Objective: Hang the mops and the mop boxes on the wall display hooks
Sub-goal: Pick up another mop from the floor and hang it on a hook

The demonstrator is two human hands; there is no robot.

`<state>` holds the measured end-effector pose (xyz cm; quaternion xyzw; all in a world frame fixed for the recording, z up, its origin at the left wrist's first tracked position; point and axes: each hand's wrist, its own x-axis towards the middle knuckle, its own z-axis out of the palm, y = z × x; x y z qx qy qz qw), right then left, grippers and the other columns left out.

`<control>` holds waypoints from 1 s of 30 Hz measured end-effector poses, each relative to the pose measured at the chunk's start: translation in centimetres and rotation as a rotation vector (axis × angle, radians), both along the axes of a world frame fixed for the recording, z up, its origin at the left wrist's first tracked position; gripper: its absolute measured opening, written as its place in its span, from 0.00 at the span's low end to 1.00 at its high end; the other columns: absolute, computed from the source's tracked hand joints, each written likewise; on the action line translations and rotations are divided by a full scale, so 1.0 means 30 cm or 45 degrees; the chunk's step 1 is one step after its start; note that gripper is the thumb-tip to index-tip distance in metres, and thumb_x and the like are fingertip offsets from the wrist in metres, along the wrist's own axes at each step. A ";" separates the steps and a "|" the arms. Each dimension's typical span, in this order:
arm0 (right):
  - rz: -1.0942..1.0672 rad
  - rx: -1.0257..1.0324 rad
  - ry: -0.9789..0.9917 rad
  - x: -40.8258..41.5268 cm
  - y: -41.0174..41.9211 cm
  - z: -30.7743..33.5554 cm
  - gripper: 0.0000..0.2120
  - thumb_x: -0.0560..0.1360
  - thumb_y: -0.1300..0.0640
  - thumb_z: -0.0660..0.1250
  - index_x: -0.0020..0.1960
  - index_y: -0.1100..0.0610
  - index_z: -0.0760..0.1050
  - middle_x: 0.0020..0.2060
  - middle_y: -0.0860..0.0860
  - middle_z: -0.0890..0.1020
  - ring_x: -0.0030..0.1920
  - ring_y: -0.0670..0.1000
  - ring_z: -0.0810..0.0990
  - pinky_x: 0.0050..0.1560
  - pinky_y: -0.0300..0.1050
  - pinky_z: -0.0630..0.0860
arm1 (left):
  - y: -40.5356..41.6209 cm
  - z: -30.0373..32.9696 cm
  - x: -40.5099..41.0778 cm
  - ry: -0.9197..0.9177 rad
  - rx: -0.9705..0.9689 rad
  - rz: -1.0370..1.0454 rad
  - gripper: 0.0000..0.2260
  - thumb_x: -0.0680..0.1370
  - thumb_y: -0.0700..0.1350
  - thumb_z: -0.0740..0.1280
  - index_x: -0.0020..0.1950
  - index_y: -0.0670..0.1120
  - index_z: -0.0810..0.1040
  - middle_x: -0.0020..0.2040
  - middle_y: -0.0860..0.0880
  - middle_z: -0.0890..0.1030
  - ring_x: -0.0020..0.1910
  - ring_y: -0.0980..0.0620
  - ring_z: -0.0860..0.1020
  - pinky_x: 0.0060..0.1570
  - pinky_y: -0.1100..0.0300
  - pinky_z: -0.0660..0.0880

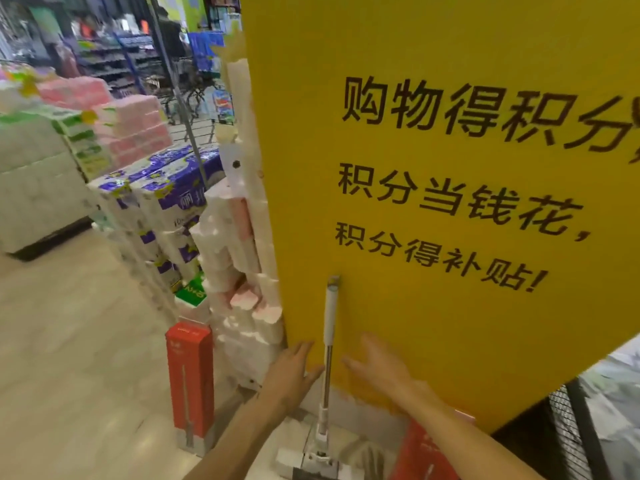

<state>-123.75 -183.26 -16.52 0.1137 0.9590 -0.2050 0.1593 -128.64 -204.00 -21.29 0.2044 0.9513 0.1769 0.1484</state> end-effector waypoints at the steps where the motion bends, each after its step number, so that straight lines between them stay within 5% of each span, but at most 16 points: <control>1: -0.018 -0.021 -0.008 -0.027 0.010 -0.008 0.37 0.82 0.34 0.62 0.83 0.51 0.59 0.82 0.52 0.65 0.80 0.55 0.66 0.75 0.50 0.68 | 0.012 -0.017 -0.040 -0.019 0.008 0.003 0.30 0.84 0.64 0.58 0.83 0.53 0.59 0.81 0.50 0.66 0.75 0.47 0.71 0.71 0.52 0.71; 6: -0.059 -0.029 -0.057 -0.150 0.072 -0.048 0.37 0.83 0.35 0.63 0.85 0.51 0.56 0.84 0.52 0.59 0.83 0.55 0.60 0.79 0.51 0.63 | 0.090 -0.112 -0.242 -0.121 0.081 -0.003 0.34 0.83 0.65 0.60 0.84 0.50 0.57 0.83 0.49 0.64 0.79 0.47 0.67 0.74 0.52 0.68; 9: -0.100 -0.043 -0.108 -0.168 0.099 -0.072 0.44 0.78 0.25 0.57 0.85 0.48 0.56 0.84 0.53 0.60 0.83 0.55 0.59 0.79 0.54 0.63 | 0.140 -0.178 -0.310 -0.259 0.193 0.031 0.37 0.82 0.62 0.66 0.84 0.48 0.57 0.83 0.49 0.64 0.80 0.46 0.66 0.74 0.51 0.67; 11: -0.097 -0.031 -0.093 -0.166 0.129 -0.078 0.66 0.57 0.09 0.38 0.85 0.47 0.55 0.84 0.52 0.60 0.84 0.55 0.59 0.80 0.53 0.62 | 0.173 -0.217 -0.339 -0.324 0.265 0.017 0.35 0.82 0.59 0.68 0.83 0.47 0.59 0.80 0.48 0.68 0.77 0.45 0.69 0.71 0.53 0.69; 14: -0.083 0.009 -0.114 -0.170 0.170 -0.066 0.85 0.36 0.11 0.24 0.85 0.49 0.54 0.85 0.52 0.57 0.85 0.54 0.56 0.81 0.51 0.58 | 0.203 -0.281 -0.382 -0.408 0.373 0.008 0.24 0.81 0.57 0.70 0.73 0.50 0.68 0.67 0.49 0.78 0.66 0.45 0.78 0.63 0.49 0.77; 18: -0.102 -0.031 -0.123 -0.200 0.198 -0.086 0.69 0.55 0.09 0.38 0.85 0.48 0.55 0.84 0.52 0.59 0.84 0.54 0.58 0.81 0.52 0.60 | 0.207 -0.332 -0.396 -0.482 0.480 0.020 0.16 0.82 0.49 0.71 0.66 0.51 0.69 0.60 0.45 0.79 0.60 0.44 0.80 0.58 0.47 0.80; 21: -0.144 -0.164 -0.113 -0.231 0.172 -0.143 0.62 0.59 0.12 0.47 0.84 0.47 0.58 0.83 0.51 0.64 0.82 0.53 0.63 0.80 0.51 0.63 | 0.183 -0.335 -0.361 -0.477 0.562 0.054 0.16 0.82 0.46 0.71 0.66 0.51 0.69 0.60 0.45 0.80 0.58 0.45 0.80 0.58 0.46 0.80; 24: -0.168 -0.389 -0.097 -0.262 0.111 -0.189 0.43 0.74 0.32 0.71 0.82 0.49 0.62 0.78 0.49 0.71 0.76 0.50 0.71 0.72 0.44 0.71 | 0.159 -0.339 -0.317 -0.515 0.643 0.086 0.15 0.83 0.46 0.69 0.67 0.50 0.68 0.59 0.47 0.80 0.57 0.47 0.81 0.57 0.47 0.81; 27: -0.148 -0.619 -0.098 -0.274 0.047 -0.205 0.46 0.68 0.28 0.74 0.79 0.48 0.66 0.69 0.44 0.75 0.70 0.48 0.76 0.63 0.43 0.75 | 0.140 -0.330 -0.269 -0.551 0.724 0.106 0.19 0.82 0.56 0.68 0.69 0.53 0.67 0.60 0.50 0.80 0.59 0.51 0.81 0.58 0.49 0.81; 30: -0.131 -0.724 -0.070 -0.274 -0.012 -0.219 0.23 0.78 0.50 0.77 0.69 0.47 0.73 0.63 0.44 0.81 0.63 0.44 0.80 0.57 0.36 0.77 | 0.114 -0.348 -0.229 -0.521 0.798 0.137 0.30 0.75 0.72 0.63 0.69 0.55 0.70 0.62 0.53 0.82 0.60 0.56 0.81 0.59 0.51 0.81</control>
